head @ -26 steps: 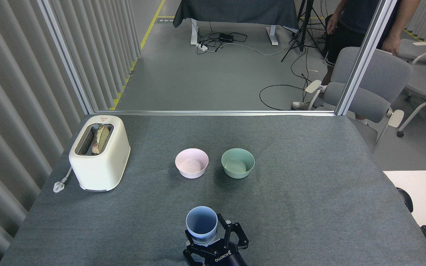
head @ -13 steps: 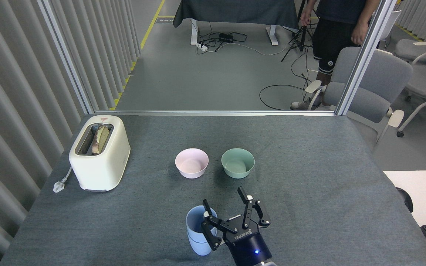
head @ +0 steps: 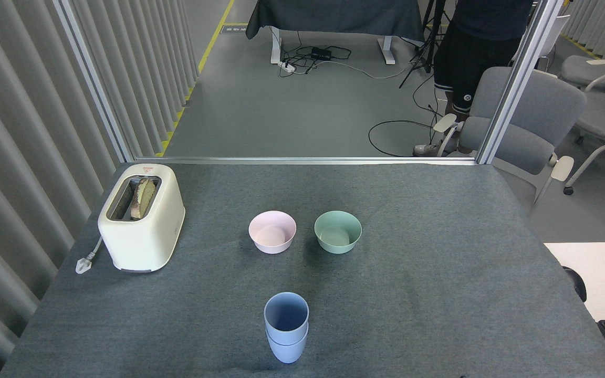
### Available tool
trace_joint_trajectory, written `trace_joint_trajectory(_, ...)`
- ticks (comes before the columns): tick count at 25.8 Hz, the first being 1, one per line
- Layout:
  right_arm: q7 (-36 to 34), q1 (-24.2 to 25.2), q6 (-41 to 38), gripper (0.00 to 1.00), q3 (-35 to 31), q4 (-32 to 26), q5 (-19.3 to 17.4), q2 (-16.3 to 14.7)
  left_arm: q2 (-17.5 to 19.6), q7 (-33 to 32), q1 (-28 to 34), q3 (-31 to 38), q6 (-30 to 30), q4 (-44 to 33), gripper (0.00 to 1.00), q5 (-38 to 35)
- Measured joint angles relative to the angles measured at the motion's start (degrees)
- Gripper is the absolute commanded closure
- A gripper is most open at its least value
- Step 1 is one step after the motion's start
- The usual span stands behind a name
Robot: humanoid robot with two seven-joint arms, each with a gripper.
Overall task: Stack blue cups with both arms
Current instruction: 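Open the right gripper and withdraw it from the stacked cups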
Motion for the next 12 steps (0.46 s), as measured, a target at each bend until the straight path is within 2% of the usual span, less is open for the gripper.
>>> trace_joint_trajectory(3, -0.29, 1.42, 0.05, 0.00, -0.25, 0.26, -0.61, -0.52, -0.04, 0.00, -0.02, 0.06, 0.27, -0.07, 0.00, -0.01)
trace_joint_trajectory(12, 0.59, 1.47, 0.73, 0.00, -0.83, 0.75, -0.94, -0.31, -0.03, 0.00, 0.05, 0.50, 0.60, -0.37, 0.00, -0.01)
